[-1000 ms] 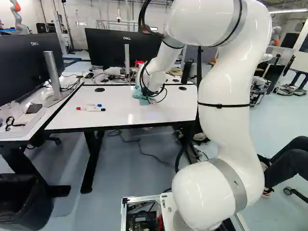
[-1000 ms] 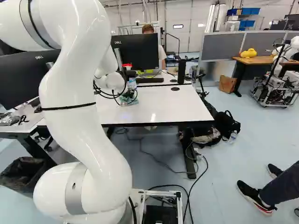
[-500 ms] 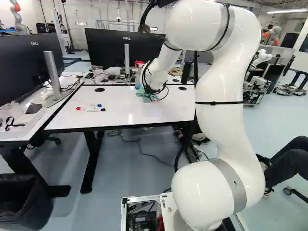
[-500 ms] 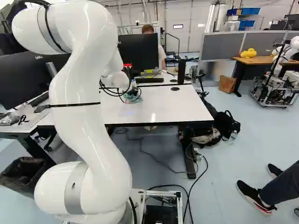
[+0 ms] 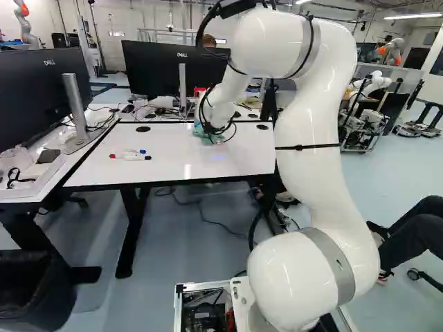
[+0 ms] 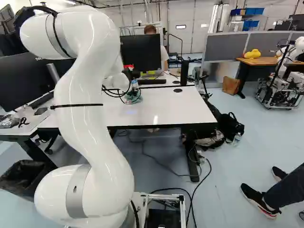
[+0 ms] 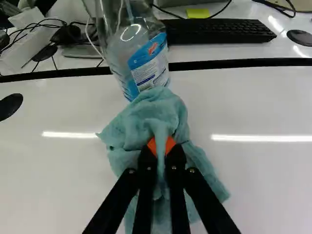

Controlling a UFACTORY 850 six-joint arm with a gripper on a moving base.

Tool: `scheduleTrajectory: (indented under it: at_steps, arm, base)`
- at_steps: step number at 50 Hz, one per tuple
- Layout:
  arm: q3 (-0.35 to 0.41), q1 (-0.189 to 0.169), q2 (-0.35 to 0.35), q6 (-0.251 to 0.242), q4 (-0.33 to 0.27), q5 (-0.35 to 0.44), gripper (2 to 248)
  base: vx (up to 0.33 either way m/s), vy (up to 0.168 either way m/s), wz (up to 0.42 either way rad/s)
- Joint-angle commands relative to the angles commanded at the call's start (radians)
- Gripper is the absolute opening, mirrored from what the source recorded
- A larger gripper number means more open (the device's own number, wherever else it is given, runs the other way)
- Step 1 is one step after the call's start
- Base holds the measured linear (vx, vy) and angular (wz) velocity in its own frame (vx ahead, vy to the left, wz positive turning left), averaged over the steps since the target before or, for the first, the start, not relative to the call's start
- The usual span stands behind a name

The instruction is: Clean the table with the green towel

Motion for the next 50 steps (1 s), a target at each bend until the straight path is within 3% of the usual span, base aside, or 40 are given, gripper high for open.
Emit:
scheduleTrajectory:
  at_steps: [24,50]
  arm:
    - [0.018,0.065,0.013,0.0,0.0,0.0,35]
    - [0.122,0.117,0.092,0.0,0.0,0.0,35]
  base:
    - [0.0,0.0,0.0]
    - [0.0,0.0,0.0]
